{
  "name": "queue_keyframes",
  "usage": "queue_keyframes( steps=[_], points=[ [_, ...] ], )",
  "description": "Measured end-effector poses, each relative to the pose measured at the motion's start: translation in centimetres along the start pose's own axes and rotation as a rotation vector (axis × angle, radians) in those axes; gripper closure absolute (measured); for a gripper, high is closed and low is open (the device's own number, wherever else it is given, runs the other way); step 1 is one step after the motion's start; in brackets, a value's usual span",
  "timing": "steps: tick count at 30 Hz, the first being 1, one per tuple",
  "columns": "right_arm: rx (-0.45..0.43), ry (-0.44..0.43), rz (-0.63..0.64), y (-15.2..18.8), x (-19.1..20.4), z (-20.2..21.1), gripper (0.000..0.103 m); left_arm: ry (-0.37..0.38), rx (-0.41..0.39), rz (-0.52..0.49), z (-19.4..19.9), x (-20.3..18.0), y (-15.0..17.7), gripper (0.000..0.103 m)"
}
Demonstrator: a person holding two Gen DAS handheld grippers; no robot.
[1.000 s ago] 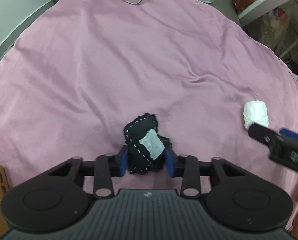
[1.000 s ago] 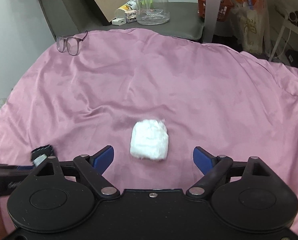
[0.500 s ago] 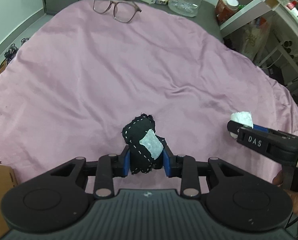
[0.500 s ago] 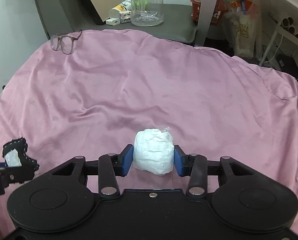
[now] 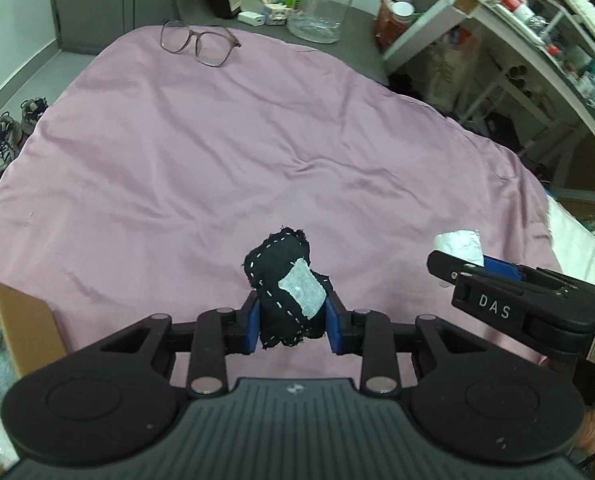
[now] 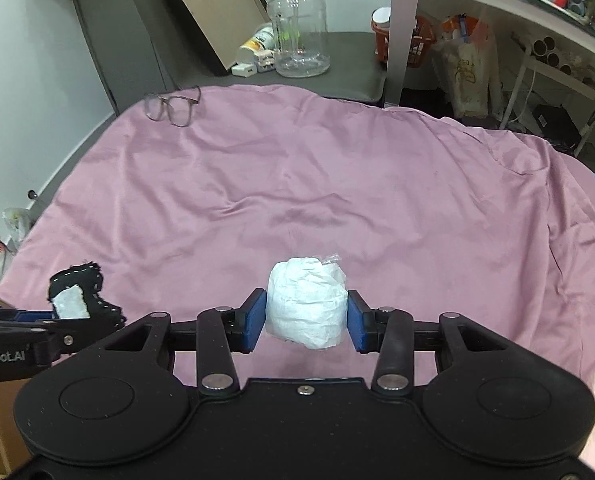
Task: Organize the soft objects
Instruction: 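Carry the black patch and white bundle over the cardboard box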
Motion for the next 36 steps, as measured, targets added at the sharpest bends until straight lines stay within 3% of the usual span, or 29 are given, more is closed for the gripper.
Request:
queue_keyframes(
  steps=[11, 23, 36],
  points=[
    [-0.053, -0.036, -0.014, 1.9, 3.6, 5.7, 0.061, 0.030, -0.021, -0.031, 4.8, 1.1, 3.0, 0.072],
    [-0.086, -0.100, 0.006, 3.5, 9.2, 9.0, 0.061, 0.046, -0.037, -0.036, 9.2, 4.1, 6.1, 0.072],
    [-0.101, -0.080, 0.035, 6.0, 13.5, 11.7, 0.061, 0.038, -0.074, -0.007, 11.9, 8.1, 8.3, 0.072]
  ],
)
Point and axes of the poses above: each gripper's, at about its wrist camera, not at the fingertips, and z roughly against the way its jaws point, x to its left, y to its underside, the point moved 8 cm from there along -z, roughly the way its jaws point, and after that the axes turned 2 degrees about x, right-handed, at the moved point
